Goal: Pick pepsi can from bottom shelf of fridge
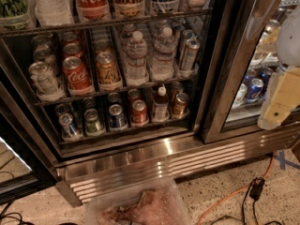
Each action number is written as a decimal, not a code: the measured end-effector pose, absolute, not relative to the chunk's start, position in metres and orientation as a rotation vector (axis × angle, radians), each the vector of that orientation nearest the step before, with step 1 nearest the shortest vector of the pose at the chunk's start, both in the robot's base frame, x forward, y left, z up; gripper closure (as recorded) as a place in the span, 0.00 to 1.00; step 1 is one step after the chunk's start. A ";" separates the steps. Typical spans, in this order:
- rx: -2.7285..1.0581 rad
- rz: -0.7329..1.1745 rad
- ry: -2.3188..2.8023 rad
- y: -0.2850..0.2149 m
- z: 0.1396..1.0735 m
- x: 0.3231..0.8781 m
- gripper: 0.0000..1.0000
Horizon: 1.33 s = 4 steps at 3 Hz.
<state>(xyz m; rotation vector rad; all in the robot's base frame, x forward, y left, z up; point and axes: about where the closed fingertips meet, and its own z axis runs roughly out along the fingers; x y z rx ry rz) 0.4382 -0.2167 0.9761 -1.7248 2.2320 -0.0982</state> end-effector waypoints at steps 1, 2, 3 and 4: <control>-1.725 -0.098 2.232 -0.217 0.976 0.438 0.00; -1.707 -0.090 2.223 -0.213 0.967 0.442 0.00; -1.660 0.008 2.242 -0.201 0.922 0.453 0.00; -1.618 0.117 2.273 -0.183 0.864 0.463 0.00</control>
Offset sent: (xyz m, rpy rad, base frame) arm 0.0084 0.0057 -0.0254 0.0382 -0.0083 -0.0114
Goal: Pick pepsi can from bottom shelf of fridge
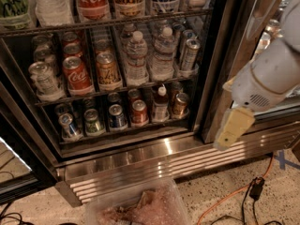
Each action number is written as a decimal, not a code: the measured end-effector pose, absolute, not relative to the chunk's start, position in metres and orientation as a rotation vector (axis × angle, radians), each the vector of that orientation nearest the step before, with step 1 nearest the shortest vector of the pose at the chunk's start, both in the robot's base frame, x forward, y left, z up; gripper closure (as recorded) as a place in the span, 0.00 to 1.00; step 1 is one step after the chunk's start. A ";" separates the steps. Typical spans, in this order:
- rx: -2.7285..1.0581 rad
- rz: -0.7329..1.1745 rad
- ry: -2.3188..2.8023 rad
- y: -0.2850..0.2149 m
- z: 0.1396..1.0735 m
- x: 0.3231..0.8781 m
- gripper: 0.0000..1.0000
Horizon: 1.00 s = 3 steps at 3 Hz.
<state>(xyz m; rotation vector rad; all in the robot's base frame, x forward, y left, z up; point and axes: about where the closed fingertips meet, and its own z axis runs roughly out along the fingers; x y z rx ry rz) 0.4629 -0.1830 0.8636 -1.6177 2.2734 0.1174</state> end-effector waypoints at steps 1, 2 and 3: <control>-1.614 0.177 2.353 -0.176 0.820 0.473 0.00; -1.612 0.182 2.359 -0.176 0.817 0.474 0.00; -1.637 0.173 2.337 -0.167 0.811 0.476 0.00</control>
Offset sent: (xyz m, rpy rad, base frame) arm 0.0095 0.0061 -0.0393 -0.0012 0.0712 -0.0220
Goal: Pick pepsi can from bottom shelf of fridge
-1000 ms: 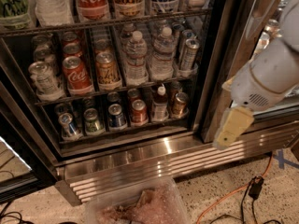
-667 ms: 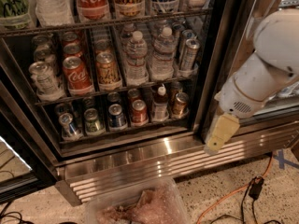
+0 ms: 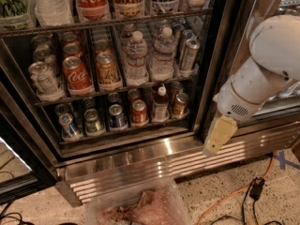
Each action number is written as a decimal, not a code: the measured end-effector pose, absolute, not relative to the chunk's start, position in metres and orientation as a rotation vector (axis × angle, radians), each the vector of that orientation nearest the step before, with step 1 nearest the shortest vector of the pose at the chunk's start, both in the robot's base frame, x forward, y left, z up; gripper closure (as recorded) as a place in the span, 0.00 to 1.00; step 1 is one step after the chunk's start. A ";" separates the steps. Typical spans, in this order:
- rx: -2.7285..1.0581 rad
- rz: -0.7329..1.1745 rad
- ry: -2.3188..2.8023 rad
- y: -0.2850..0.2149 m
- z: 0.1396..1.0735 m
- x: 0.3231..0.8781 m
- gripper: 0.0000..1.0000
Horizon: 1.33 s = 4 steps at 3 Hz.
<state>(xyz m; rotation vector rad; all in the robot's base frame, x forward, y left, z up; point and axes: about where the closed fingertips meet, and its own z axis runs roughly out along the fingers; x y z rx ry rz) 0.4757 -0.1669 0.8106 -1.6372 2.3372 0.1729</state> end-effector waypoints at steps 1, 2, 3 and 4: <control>-1.693 0.231 2.311 -0.136 0.772 0.488 0.00; -1.724 0.291 2.288 -0.106 0.726 0.497 0.00; -1.700 0.404 2.252 -0.078 0.679 0.505 0.00; -1.700 0.404 2.252 -0.078 0.679 0.505 0.00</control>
Offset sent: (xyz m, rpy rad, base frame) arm 0.0366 0.0976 -0.1410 0.0865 0.0748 0.1168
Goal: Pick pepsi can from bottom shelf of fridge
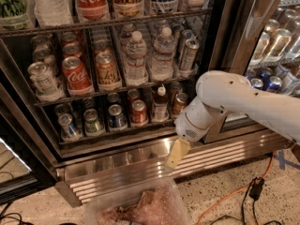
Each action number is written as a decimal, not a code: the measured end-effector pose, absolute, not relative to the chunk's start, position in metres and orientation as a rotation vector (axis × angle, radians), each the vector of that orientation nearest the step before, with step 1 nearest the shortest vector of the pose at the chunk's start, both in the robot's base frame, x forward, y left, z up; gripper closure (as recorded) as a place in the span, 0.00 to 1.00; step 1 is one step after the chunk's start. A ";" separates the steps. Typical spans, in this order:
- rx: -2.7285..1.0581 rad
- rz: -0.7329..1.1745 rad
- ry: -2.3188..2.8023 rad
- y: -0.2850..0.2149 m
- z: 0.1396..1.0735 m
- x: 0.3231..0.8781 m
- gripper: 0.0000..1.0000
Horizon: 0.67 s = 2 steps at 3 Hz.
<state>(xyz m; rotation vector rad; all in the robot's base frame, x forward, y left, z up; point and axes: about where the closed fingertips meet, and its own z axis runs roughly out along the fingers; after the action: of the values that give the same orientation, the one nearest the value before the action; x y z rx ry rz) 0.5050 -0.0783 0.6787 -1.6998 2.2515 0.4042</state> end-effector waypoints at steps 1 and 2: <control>-1.618 0.408 2.223 -0.073 0.674 0.515 0.00; -1.438 0.461 2.182 -0.054 0.661 0.528 0.00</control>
Offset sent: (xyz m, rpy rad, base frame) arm 0.0574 0.0436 -0.0200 0.3503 -0.2263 -0.2911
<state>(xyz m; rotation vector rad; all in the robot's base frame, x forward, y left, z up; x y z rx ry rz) 0.5280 -0.0542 0.6615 -1.4384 2.1822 0.4613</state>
